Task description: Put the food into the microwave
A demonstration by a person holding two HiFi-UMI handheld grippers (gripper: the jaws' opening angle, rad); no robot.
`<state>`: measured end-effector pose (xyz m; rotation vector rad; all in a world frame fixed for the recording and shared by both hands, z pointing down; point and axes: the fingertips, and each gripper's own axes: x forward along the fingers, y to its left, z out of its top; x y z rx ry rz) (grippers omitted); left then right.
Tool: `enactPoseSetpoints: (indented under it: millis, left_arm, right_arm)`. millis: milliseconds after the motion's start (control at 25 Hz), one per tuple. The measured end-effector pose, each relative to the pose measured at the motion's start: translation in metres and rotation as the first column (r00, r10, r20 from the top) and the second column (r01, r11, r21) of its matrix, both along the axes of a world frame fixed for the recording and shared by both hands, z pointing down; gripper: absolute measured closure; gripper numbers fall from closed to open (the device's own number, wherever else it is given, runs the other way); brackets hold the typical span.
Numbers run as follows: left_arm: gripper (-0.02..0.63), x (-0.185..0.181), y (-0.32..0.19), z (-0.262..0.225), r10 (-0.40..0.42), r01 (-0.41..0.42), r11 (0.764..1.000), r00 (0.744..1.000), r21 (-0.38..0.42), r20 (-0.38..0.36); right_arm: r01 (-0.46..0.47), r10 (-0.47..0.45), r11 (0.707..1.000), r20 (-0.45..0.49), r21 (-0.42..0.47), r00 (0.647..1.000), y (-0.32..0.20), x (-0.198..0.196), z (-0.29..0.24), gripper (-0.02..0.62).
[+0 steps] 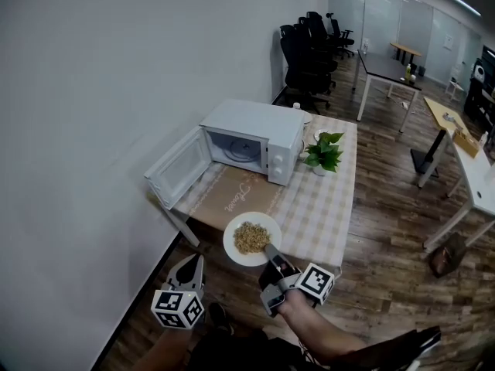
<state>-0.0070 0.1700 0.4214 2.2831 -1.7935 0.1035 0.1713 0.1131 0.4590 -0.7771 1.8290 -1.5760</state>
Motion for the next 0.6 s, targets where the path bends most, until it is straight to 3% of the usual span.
enactPoseSetpoints:
  millis: [600]
  left_arm:
    - [0.598,-0.044,-0.098,0.005,0.053,-0.052,0.998,0.998,0.029,-0.036]
  right_arm:
    - [-0.043,0.043,0.999,-0.043,0.005,0.998,-0.086,-0.044,-0.003,0.538]
